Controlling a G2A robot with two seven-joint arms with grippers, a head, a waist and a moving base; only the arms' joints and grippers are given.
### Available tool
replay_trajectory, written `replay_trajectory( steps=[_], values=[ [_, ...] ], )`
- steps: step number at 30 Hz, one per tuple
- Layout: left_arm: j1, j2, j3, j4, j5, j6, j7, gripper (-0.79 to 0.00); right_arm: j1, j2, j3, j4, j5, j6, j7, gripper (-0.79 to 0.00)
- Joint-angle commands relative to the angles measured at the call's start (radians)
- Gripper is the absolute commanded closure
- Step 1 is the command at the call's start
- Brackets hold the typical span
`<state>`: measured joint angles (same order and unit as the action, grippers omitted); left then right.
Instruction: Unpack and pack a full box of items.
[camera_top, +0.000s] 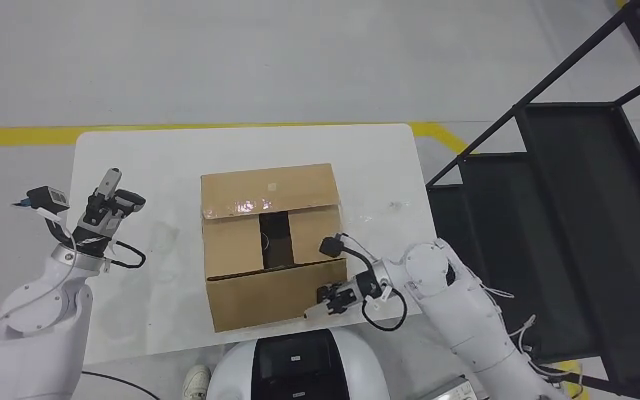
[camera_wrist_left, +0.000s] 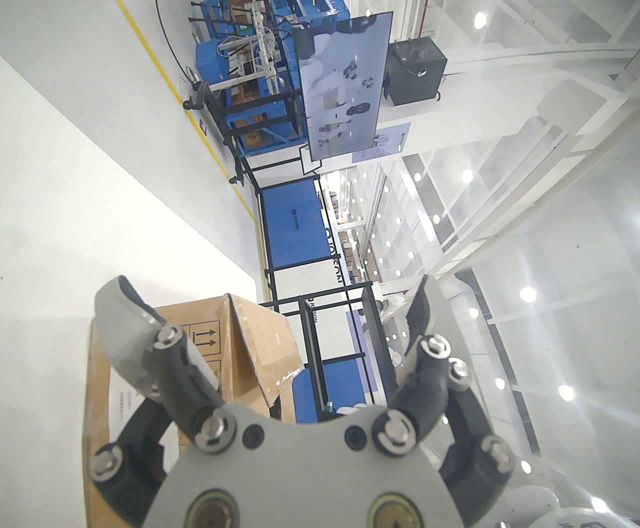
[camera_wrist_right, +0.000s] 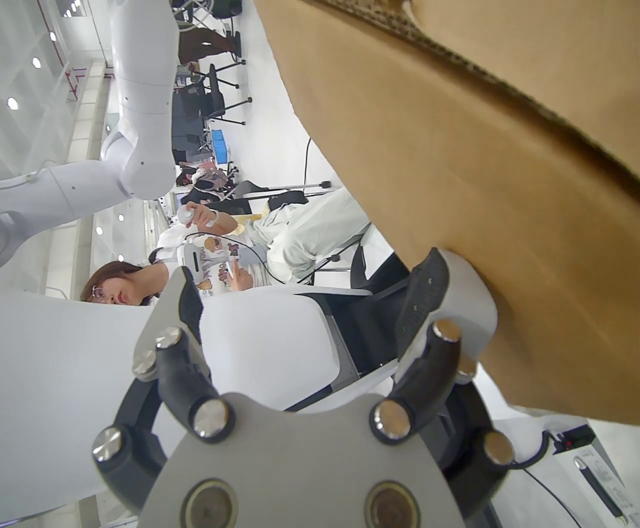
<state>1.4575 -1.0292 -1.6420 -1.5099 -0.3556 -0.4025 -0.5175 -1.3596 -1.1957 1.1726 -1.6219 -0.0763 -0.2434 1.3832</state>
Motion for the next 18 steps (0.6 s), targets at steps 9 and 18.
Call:
replay_trajectory(
  steps=[9, 18],
  values=[
    [0.0, 0.0, 0.0, 0.0, 0.0, 0.0, 0.0, -0.785, 0.02, 0.004, -0.073, 0.043, -0.107, 0.049, -0.085, -0.785],
    [0.0, 0.0, 0.0, 0.0, 0.0, 0.0, 0.0, -0.785, 0.043, 0.001, -0.142, 0.075, -0.161, 0.107, -0.151, -0.785]
  ],
)
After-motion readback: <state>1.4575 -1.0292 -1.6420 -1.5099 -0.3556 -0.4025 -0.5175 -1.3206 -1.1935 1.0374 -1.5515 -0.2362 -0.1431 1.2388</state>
